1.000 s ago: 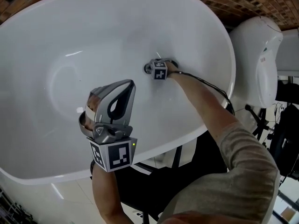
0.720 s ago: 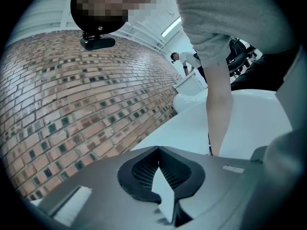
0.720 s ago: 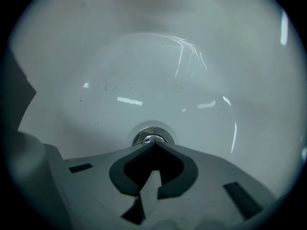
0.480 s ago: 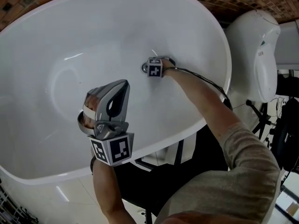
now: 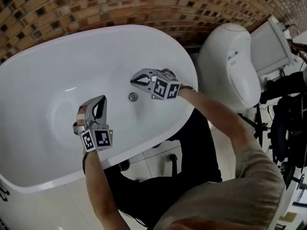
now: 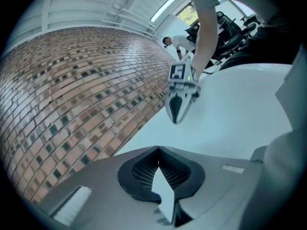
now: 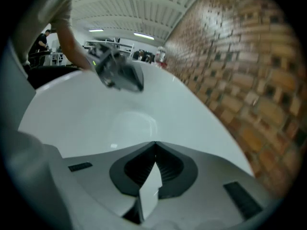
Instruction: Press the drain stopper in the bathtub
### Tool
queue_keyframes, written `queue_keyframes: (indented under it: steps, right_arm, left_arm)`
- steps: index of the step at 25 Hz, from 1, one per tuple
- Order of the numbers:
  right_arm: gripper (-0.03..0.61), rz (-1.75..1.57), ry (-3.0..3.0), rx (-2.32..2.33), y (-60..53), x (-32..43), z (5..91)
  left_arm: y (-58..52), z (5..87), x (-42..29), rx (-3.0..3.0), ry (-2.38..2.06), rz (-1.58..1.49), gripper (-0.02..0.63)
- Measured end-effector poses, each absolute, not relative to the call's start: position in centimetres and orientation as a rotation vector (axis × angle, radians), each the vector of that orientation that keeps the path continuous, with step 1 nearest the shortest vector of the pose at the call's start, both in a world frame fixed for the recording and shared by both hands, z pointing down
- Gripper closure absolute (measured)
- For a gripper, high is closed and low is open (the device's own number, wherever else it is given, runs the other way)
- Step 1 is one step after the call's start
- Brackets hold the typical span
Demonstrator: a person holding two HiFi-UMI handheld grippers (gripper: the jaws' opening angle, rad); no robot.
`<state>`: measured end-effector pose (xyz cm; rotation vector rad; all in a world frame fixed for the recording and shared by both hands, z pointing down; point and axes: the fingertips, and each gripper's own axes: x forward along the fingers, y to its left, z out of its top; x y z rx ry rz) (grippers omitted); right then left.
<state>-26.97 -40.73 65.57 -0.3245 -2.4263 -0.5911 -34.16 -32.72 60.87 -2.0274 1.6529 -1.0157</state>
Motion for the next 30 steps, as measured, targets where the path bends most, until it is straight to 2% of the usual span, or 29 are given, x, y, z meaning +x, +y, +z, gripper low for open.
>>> queue_keyframes:
  steps: [4,7,10,16,22,30]
  right_arm:
    - [0.578,-0.685,-2.608,-0.296,-35.8,-21.7,51.9]
    - [0.578,-0.807,-2.667,-0.250,-32.6,-17.1,44.0]
    - [0.578,-0.896,-2.754,-0.167,-29.5,-12.8,37.5]
    - [0.578,-0.743,-3.138,-0.024,-22.7,-5.4,27.4]
    - [0.578,-0.839,-3.361,-0.035,-17.3,1.5,19.9]
    - [0.578,-1.074,-3.378,-0.096,-10.8,5.9,17.7]
  left_arm:
    - [-31.3,59.5,-36.5,-2.011,1.876,-0.865,0.604]
    - [-30.3,55.6,-36.6,-1.894,1.949,-0.764,0.604]
    - [-28.3,48.3,-33.2,-1.801,1.921,-0.605,0.604]
    - [-20.7,34.8,-23.9,-1.717,1.751,-0.423,0.604]
    - [-13.5,25.0,-15.2,-1.696,1.637,-0.221,0.604]
    - [-8.4,22.2,-8.4,-1.906,1.621,-0.123,0.604]
